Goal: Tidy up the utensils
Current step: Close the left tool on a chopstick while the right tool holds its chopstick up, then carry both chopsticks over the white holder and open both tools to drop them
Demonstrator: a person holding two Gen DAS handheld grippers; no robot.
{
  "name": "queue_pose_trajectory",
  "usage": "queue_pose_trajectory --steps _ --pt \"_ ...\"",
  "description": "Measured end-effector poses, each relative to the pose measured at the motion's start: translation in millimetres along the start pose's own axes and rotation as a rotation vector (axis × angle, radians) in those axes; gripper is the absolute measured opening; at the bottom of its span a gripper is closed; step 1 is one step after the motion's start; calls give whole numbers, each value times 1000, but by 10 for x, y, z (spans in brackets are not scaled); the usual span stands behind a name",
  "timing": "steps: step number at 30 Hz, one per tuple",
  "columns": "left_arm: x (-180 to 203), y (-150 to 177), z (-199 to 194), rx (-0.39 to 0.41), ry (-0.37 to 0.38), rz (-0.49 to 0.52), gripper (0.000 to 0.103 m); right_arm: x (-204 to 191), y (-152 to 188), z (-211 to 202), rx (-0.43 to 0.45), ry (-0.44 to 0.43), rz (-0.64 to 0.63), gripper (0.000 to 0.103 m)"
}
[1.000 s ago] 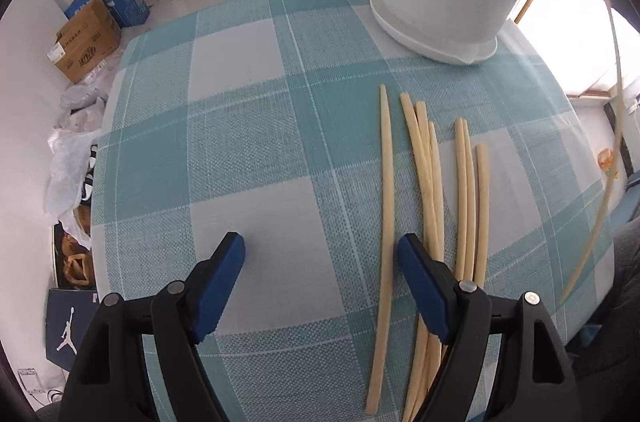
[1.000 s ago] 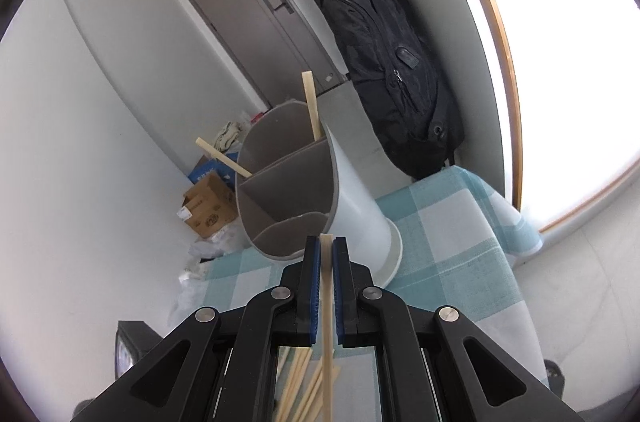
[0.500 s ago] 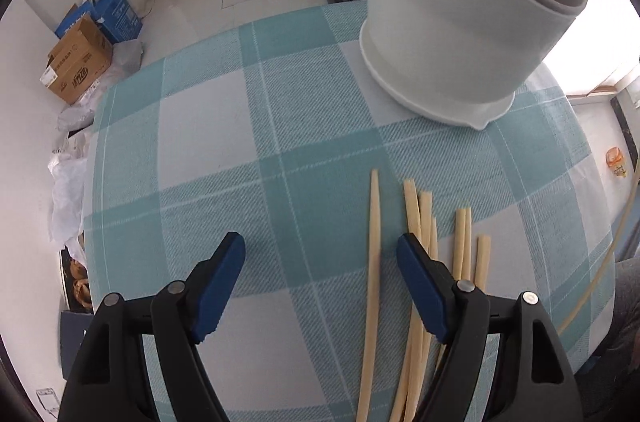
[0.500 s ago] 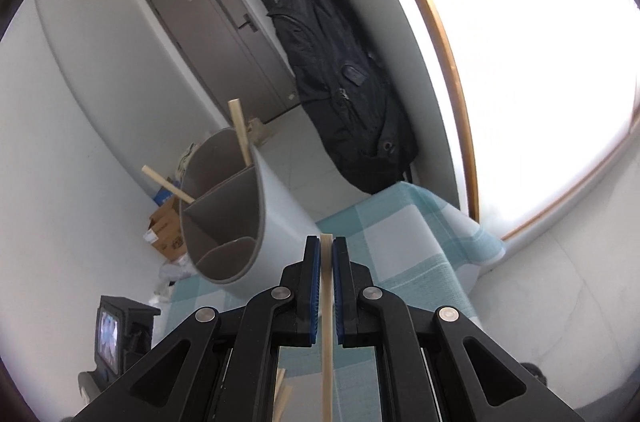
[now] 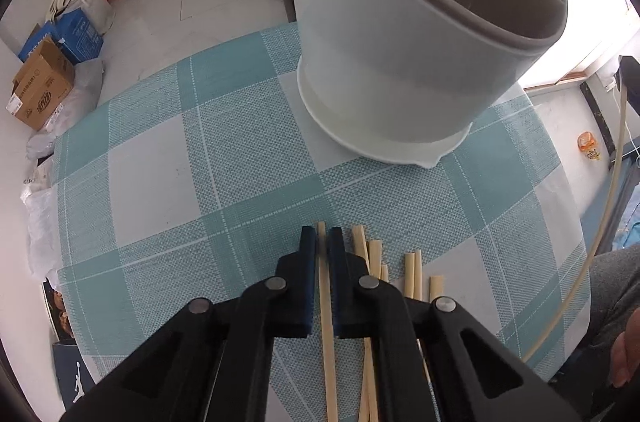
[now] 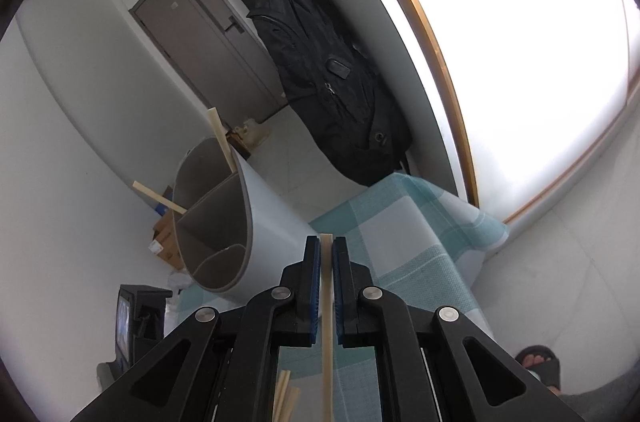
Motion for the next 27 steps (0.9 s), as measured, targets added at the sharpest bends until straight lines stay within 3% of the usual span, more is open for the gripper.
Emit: queue_pose_trajectory --steps 5,18,27 --pt "-94 -47 -26 19 5 -53 0 42 -23 -44 13 -4 2 5" --pt "-450 120 -825 288 20 -314 0 -266 -83 -173 85 -67 -78 5" --pt "-648 61 -990 417 16 -370 0 -553 74 -238 40 -78 -189 5"
Point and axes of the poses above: each gripper's, at about its wrist camera, not at the fingertips, and z roughly the way its jaws point, x to its right, y to its underside, the point moved 6 cm from there along z, roughly the way its jaws point, and after that the axes turned 13 degrees about -y, right-handed, at the moved point
